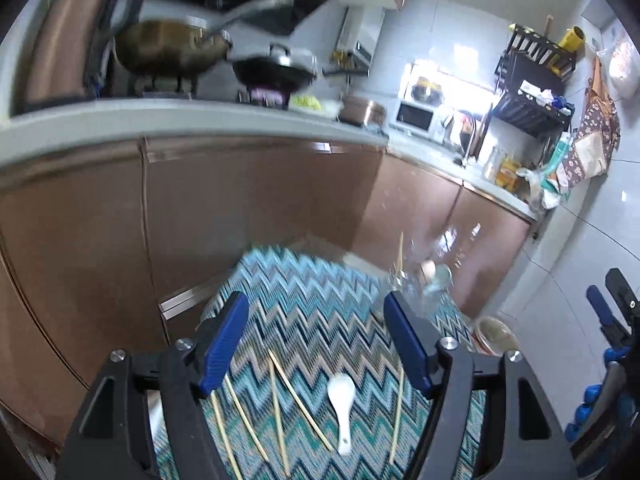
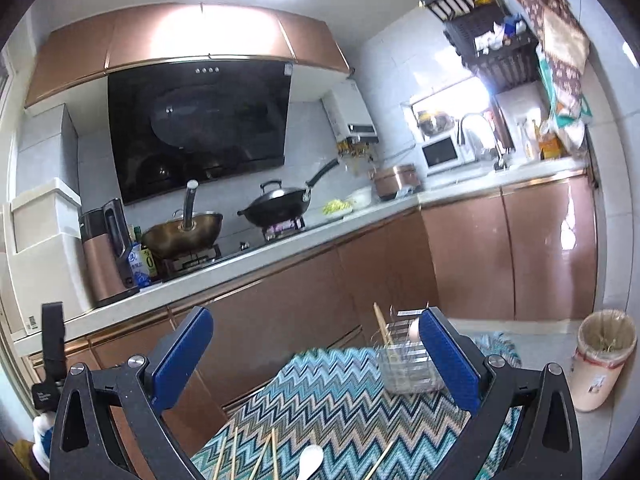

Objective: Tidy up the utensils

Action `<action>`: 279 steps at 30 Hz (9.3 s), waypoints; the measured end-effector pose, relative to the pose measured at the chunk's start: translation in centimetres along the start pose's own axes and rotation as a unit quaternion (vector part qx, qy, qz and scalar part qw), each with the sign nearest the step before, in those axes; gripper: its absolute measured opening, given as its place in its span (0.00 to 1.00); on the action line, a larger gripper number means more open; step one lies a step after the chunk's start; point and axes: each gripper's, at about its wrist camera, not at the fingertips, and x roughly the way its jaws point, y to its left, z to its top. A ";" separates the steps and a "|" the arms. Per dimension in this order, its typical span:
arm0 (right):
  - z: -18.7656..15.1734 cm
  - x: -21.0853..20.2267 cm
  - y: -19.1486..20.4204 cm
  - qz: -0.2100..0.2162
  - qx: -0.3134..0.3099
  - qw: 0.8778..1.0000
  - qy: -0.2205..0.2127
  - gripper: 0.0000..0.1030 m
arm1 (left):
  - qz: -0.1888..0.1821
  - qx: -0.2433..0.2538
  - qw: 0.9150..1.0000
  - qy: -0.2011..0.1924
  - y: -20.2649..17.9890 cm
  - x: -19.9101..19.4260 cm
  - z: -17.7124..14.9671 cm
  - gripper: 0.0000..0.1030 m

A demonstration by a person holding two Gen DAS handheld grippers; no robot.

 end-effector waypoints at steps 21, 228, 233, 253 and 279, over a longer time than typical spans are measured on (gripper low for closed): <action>-8.4 9.0 -5.7 -0.027 0.069 0.972 0.222 1.00 | -0.049 -0.093 0.973 0.206 3.0 14.0 -6.2 0.66; -1.9 0.3 3.5 -0.065 -0.088 0.994 -0.029 1.00 | 0.150 0.078 0.968 -0.185 -5.8 -7.7 -1.1 0.80; -2.3 -0.2 4.4 -0.079 -0.088 0.992 -0.033 1.00 | 0.154 0.068 0.968 -0.186 -5.5 -8.3 -1.6 0.80; -2.4 -1.4 5.5 -0.090 -0.106 0.990 -0.024 1.00 | 0.183 0.050 0.958 -0.217 -3.7 -10.4 -2.3 0.81; -3.4 -1.4 6.2 -0.090 -0.112 0.990 -0.005 1.00 | 0.185 0.059 0.961 -0.196 -3.8 -10.8 -3.4 0.81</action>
